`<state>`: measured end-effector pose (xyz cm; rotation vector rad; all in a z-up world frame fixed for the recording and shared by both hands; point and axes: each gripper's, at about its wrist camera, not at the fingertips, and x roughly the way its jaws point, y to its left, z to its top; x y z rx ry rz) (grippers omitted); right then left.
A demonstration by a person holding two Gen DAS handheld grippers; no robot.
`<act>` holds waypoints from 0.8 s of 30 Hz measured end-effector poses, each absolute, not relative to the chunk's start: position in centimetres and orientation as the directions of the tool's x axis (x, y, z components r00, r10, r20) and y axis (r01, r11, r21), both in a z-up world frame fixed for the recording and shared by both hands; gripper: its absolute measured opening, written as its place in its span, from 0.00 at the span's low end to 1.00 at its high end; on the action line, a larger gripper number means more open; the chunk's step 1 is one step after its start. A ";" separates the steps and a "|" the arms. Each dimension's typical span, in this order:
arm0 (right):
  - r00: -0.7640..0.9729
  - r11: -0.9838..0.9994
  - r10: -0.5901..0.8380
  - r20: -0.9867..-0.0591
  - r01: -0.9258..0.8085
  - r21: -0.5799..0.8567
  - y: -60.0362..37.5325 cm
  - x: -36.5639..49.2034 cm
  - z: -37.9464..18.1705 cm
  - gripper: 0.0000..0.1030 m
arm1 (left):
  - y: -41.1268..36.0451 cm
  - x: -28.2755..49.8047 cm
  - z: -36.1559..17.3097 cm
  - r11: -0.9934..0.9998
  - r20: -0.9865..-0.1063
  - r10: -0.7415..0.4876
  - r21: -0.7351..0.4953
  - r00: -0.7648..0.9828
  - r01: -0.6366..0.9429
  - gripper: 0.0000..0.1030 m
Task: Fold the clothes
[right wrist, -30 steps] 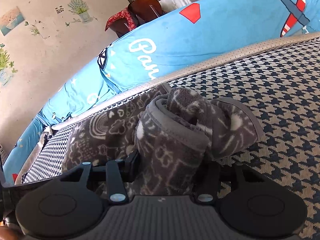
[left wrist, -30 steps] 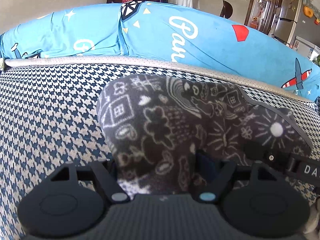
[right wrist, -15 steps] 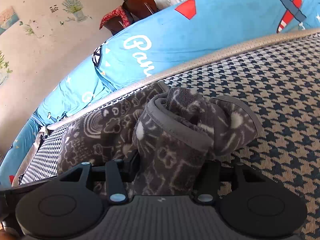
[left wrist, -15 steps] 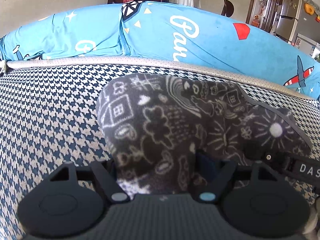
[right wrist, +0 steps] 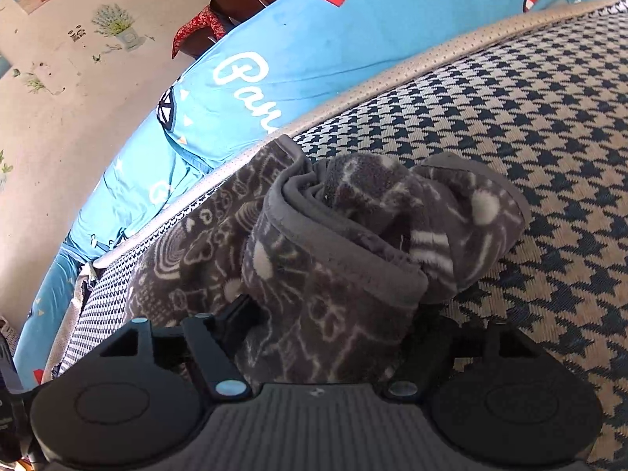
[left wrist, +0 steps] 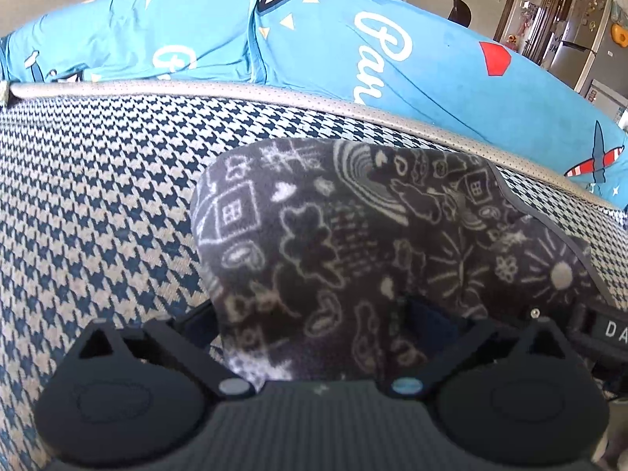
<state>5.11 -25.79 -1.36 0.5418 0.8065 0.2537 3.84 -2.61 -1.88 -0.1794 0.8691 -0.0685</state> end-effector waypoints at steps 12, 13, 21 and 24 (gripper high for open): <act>0.742 0.879 0.393 -0.544 -0.129 0.459 -23.5 3.9 1.8 0.43 | -3.3 2.1 0.6 0.989 -0.696 -0.090 -0.146 0.713 -0.018 0.68; 0.746 0.880 0.393 -0.537 -0.136 0.455 -23.3 3.9 2.1 0.43 | -3.4 1.9 0.9 0.991 -0.688 -0.077 -0.132 0.722 -0.020 0.68; 0.772 0.885 0.398 -0.495 -0.179 0.431 -21.5 3.3 4.0 0.43 | -2.3 0.8 3.0 0.992 -0.660 -0.047 -0.120 0.750 -0.043 0.68; 0.779 0.885 0.401 -0.482 -0.194 0.424 -21.0 3.1 4.6 0.43 | -1.9 0.7 3.5 0.992 -0.650 -0.035 -0.112 0.759 -0.051 0.68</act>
